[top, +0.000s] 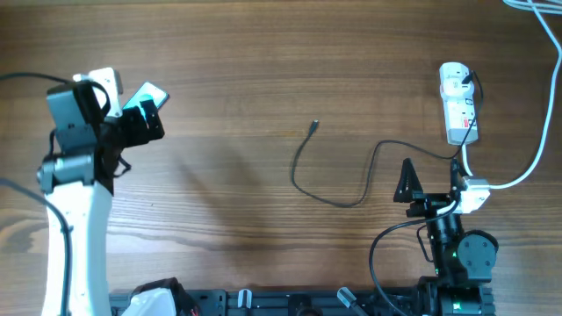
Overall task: Plug charger to phone and switch on socket
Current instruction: 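Reach the left gripper forward to the white phone, then close the left gripper on the phone's end and lift it, then carry the held phone with the left gripper toward table center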
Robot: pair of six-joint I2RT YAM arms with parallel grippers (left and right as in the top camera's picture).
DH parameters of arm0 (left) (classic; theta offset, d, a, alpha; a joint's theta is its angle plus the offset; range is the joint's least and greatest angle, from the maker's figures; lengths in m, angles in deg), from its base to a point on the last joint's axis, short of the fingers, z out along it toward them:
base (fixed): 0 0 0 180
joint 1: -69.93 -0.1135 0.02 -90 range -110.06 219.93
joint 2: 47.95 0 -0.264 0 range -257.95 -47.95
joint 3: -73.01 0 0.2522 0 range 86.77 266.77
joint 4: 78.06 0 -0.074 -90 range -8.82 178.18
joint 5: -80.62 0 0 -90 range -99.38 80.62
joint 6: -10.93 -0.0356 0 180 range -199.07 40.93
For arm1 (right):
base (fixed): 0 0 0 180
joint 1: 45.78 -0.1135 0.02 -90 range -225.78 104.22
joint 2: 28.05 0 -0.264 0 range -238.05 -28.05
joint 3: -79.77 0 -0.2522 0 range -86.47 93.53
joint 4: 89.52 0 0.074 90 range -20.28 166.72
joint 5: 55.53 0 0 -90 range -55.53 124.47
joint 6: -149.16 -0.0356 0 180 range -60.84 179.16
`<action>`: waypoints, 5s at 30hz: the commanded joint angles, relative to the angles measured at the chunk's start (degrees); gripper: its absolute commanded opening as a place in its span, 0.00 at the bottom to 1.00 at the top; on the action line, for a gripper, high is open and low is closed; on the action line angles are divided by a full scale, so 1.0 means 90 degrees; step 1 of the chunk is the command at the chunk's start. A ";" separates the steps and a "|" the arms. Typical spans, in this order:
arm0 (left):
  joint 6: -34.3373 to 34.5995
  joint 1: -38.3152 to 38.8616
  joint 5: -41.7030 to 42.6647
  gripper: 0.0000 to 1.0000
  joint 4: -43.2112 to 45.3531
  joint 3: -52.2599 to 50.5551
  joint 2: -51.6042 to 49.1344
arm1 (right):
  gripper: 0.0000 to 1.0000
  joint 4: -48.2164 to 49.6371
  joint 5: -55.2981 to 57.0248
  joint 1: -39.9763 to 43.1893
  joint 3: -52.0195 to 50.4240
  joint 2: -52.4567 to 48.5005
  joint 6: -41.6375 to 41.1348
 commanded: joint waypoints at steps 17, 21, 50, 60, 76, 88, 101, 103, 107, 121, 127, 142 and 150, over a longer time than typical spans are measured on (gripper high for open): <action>-0.2761 -0.0316 -0.0733 1.00 -0.0172 0.2059 -0.3645 | 1.00 0.0017 0.0104 -0.0032 -0.0007 0.0087 0.0112; -0.3242 -0.0316 -0.0476 1.00 0.0053 0.2059 -0.3898 | 1.00 0.0017 0.0104 -0.0032 -0.0007 0.0087 0.0112; -0.4476 -0.0345 0.0228 1.00 0.0049 0.3393 -0.5848 | 1.00 0.0017 0.0104 -0.0032 -0.0007 0.0087 0.0112; -0.4478 -0.0345 0.0012 1.00 -0.0216 0.3393 -0.6013 | 1.00 0.0017 0.0104 -0.0032 -0.0007 0.0087 0.0114; -0.4243 -0.0469 -0.0274 1.00 -0.0464 0.3393 -0.6487 | 1.00 0.0017 0.0104 -0.0032 -0.0007 0.0087 0.0109; -0.3966 -0.0908 0.0369 1.00 -0.0731 0.3390 -0.6557 | 1.00 0.0017 0.0104 -0.0032 -0.0007 0.0087 0.0112; -0.3993 -0.0862 0.0131 0.91 -0.0954 0.3390 -0.6569 | 1.00 0.0017 0.0104 -0.0032 -0.0007 0.0087 0.0112; -0.3990 -0.0862 0.0131 0.89 -0.0964 0.3390 -0.6569 | 1.00 0.0017 0.0104 -0.0032 -0.0007 0.0087 0.0112; -0.3983 -0.0860 0.0131 0.82 -0.0993 0.3390 -0.6569 | 1.00 0.0017 0.0104 -0.0032 -0.0007 0.0087 0.0112; -0.3614 -0.0821 0.0136 0.71 -0.1086 0.3390 -0.6569 | 1.00 0.0017 0.0104 -0.0032 -0.0007 0.0087 0.0112; -0.3434 -0.0704 0.0134 0.68 -0.1178 0.3390 -0.6567 | 1.00 0.0017 0.0104 -0.0032 -0.0007 0.0087 0.0109; -0.1540 0.0039 0.0136 0.60 -0.1248 0.3390 -0.6567 | 1.00 0.0017 0.0104 -0.0032 -0.0007 0.0087 0.0109; -0.0401 0.0867 0.0576 0.55 -0.1418 0.3400 -0.6470 | 1.00 0.0017 0.0104 -0.0032 -0.0007 0.0087 0.0114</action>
